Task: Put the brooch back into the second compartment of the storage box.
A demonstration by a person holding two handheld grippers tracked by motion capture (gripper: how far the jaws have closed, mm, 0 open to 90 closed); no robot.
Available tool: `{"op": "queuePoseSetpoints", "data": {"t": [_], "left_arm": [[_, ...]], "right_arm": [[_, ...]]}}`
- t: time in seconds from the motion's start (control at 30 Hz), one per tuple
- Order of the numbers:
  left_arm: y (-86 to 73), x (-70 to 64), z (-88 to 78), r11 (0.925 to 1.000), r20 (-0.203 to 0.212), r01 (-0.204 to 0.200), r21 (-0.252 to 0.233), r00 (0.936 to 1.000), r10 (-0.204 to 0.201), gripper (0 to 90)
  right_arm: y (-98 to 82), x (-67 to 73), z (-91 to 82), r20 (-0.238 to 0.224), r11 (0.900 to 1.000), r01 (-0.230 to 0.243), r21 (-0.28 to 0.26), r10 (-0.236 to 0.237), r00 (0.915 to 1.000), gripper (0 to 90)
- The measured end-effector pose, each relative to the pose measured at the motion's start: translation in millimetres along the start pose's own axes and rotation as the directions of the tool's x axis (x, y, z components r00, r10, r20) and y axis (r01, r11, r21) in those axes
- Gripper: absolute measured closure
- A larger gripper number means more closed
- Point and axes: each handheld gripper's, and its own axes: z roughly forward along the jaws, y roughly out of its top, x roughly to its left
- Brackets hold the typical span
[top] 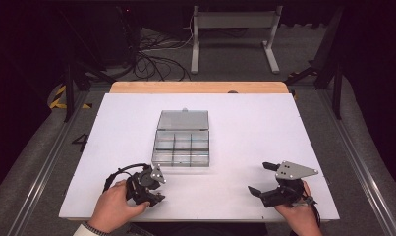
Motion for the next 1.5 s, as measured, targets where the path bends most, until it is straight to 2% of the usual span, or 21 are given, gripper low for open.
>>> {"op": "queuePoseSetpoints", "data": {"t": [0.27,0.53,0.93,1.07,1.17,1.5], "left_arm": [[1.4,-0.6,3.1,0.9996,-0.002,-0.001,0.028,1.0000,0.001,62.9],[2.3,-0.8,4.7,0.9992,0.010,-0.011,0.039,0.9999,0.010,74.5],[3.3,-1.9,4.5,0.9987,0.008,-0.016,0.047,0.9998,0.016,75.7],[2.9,-2.3,0.7,0.9995,0.002,-0.014,0.028,0.9999,0.014,75.7],[2.7,-2.9,-6.5,0.9998,-0.007,-0.010,-0.016,0.9999,0.010,75.7],[2.9,-4.0,-11.5,0.9992,-0.016,-0.013,-0.039,0.9998,0.013,75.7]], "right_arm": [[-0.1,-0.2,0.0,-0.001,1.000,-0.001,0.000,0.001,1.0000,4.8],[-0.3,-0.3,0.0,-0.003,1.000,-0.003,-0.001,0.003,1.0000,4.8],[-0.4,-0.3,0.0,-0.005,1.000,-0.003,-0.001,0.003,1.0000,4.8],[-0.4,-0.4,-0.1,-0.005,1.000,-0.002,-0.001,0.002,1.0000,4.8],[-0.4,-0.3,0.0,-0.005,1.000,-0.002,-0.001,0.002,1.0000,4.8],[-0.4,-0.4,0.1,-0.004,1.000,-0.001,0.000,0.001,1.0000,4.8]]}}
